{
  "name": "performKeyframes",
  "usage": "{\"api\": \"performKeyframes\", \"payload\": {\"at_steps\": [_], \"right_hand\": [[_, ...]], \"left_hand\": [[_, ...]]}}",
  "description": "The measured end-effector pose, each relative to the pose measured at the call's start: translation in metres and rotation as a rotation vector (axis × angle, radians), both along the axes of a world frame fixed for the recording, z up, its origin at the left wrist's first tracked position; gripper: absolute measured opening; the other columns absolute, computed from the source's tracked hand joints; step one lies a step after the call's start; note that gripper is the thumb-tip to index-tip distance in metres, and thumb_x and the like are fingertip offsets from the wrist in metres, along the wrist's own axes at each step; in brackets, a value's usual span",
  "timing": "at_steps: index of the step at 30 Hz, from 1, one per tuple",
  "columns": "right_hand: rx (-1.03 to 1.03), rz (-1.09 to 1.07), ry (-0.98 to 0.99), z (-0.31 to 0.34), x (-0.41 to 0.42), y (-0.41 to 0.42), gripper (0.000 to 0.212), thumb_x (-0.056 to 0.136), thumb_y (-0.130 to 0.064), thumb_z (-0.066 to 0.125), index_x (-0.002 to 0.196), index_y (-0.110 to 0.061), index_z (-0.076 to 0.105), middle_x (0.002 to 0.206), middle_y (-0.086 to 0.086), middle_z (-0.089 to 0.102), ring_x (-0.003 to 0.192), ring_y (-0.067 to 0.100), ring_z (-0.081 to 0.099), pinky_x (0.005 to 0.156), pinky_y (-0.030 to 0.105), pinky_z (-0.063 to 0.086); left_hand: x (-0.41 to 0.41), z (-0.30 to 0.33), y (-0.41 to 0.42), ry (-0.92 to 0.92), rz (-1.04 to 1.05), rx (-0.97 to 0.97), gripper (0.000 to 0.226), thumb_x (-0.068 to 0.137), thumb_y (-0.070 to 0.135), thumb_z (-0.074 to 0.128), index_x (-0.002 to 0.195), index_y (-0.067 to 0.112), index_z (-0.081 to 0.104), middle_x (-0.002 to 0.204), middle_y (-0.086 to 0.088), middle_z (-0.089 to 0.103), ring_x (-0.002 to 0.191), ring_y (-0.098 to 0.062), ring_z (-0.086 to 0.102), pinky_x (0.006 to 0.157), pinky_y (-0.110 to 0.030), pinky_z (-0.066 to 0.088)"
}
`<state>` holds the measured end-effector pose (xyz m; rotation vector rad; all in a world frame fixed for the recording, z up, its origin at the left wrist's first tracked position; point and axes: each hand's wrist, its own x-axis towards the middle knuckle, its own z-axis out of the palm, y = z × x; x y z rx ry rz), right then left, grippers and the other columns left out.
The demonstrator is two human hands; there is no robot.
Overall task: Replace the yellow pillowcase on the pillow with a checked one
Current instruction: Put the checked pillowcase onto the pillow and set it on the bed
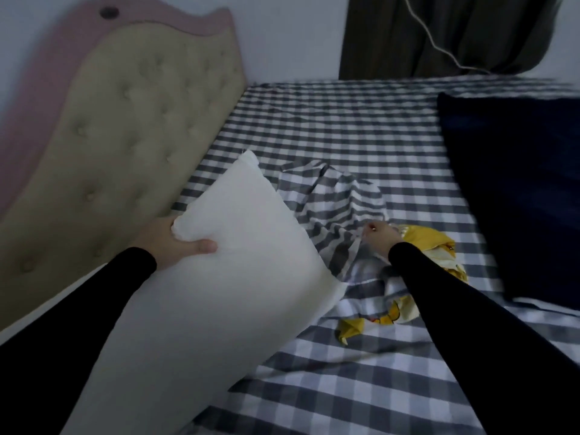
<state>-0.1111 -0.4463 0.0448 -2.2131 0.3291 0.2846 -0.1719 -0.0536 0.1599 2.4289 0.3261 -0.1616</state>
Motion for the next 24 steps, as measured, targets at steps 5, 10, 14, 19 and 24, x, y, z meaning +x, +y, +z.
{"api": "performKeyframes", "payload": {"at_steps": [5,10,14,19,24], "right_hand": [[-0.312,0.347,0.066,0.061,-0.002,-0.017,0.023,0.079,-0.037,0.074,0.097,-0.027,0.065,0.087,-0.006,0.056,0.087,0.014,0.054,0.076,0.025,0.041],[-0.548,0.401,-0.029,0.108,-0.003,-0.02,0.018,0.084,-0.028,0.07,0.099,-0.019,0.073,0.103,0.0,0.065,0.093,0.016,0.059,0.08,0.026,0.047],[-0.575,0.394,-0.199,0.138,-0.011,-0.011,0.021,0.089,-0.035,0.062,0.099,-0.018,0.071,0.101,0.001,0.057,0.096,0.019,0.055,0.074,0.028,0.041],[-0.205,0.227,-0.3,0.152,-0.027,0.022,0.024,0.091,-0.034,0.061,0.081,-0.013,0.068,0.073,-0.002,0.06,0.07,0.015,0.057,0.052,0.019,0.039],[-0.075,0.265,-0.335,0.165,-0.049,0.036,0.026,0.093,-0.038,0.058,0.072,-0.024,0.063,0.06,-0.009,0.052,0.054,0.004,0.046,0.043,0.011,0.033]], "left_hand": [[-0.023,0.006,-0.03,0.138,-0.147,0.012,0.105,0.01,0.081,0.073,0.102,0.031,0.065,0.101,0.009,0.066,0.092,-0.014,0.063,0.082,-0.029,0.049],[-0.036,-0.003,-0.072,0.189,-0.327,0.136,0.061,0.042,0.063,0.085,0.093,0.038,0.065,0.092,0.016,0.068,0.084,-0.006,0.063,0.074,-0.026,0.05],[-0.04,-0.006,-0.09,0.168,-0.397,0.156,0.061,0.036,0.079,0.074,0.084,0.044,0.061,0.093,0.018,0.068,0.084,-0.005,0.062,0.071,-0.025,0.049],[-0.043,-0.006,-0.106,0.101,-0.432,0.151,0.051,0.055,0.066,0.078,0.093,0.034,0.068,0.096,0.011,0.07,0.088,-0.01,0.063,0.077,-0.03,0.051],[-0.046,-0.009,-0.122,0.119,-0.462,0.199,0.055,0.064,0.071,0.069,0.098,0.029,0.069,0.096,0.008,0.07,0.089,-0.013,0.063,0.078,-0.031,0.051]]}}
